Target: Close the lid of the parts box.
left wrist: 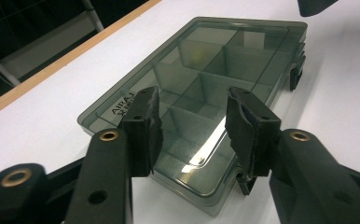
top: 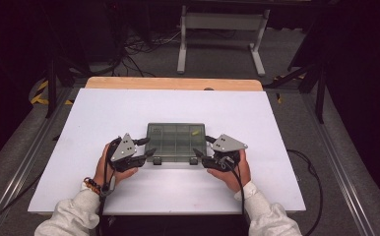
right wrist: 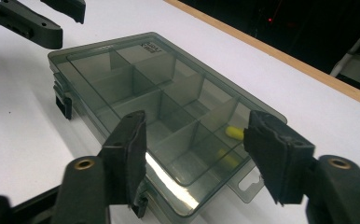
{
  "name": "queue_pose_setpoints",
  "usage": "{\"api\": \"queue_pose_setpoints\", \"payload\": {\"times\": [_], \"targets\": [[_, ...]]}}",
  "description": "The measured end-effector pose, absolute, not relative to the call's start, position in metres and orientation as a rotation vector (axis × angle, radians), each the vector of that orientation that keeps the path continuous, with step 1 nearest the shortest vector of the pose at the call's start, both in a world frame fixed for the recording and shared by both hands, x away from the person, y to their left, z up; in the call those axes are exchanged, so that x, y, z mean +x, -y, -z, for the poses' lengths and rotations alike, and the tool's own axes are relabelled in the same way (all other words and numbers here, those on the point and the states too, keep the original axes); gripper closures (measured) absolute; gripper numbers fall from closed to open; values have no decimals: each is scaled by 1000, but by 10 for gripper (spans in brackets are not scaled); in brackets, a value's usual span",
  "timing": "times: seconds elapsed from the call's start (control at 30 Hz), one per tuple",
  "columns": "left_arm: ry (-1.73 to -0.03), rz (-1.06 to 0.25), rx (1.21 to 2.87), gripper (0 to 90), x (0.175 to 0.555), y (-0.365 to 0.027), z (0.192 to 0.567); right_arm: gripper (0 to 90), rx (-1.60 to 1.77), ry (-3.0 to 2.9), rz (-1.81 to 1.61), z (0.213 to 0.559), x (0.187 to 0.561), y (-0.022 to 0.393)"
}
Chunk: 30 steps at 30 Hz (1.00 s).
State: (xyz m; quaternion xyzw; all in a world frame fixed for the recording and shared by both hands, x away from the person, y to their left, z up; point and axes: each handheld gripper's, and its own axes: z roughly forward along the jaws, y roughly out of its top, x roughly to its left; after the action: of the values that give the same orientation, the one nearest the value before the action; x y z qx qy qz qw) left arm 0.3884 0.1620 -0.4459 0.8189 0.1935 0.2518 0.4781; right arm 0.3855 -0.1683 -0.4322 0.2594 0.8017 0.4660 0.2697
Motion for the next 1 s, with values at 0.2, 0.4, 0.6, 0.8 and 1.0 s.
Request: {"api": "queue_pose_setpoints", "payload": {"times": [0.2,0.4,0.6,0.8,1.0], "targets": [[-483,-623,1990,478,388,-162,446,294,715,-2152,-1262,432,386,168],[-487,-625,1983,405,388,-162,446,221,738,-2136,-1246,433,387,167],[-490,-622,1976,298,387,-161,446,148,756,-2123,-1259,432,389,167],[-488,-609,1976,185,388,-160,446,110,768,-2110,-1275,432,389,166],[-479,-597,1982,85,388,-159,447,62,752,-2100,-1274,431,389,165]]}}
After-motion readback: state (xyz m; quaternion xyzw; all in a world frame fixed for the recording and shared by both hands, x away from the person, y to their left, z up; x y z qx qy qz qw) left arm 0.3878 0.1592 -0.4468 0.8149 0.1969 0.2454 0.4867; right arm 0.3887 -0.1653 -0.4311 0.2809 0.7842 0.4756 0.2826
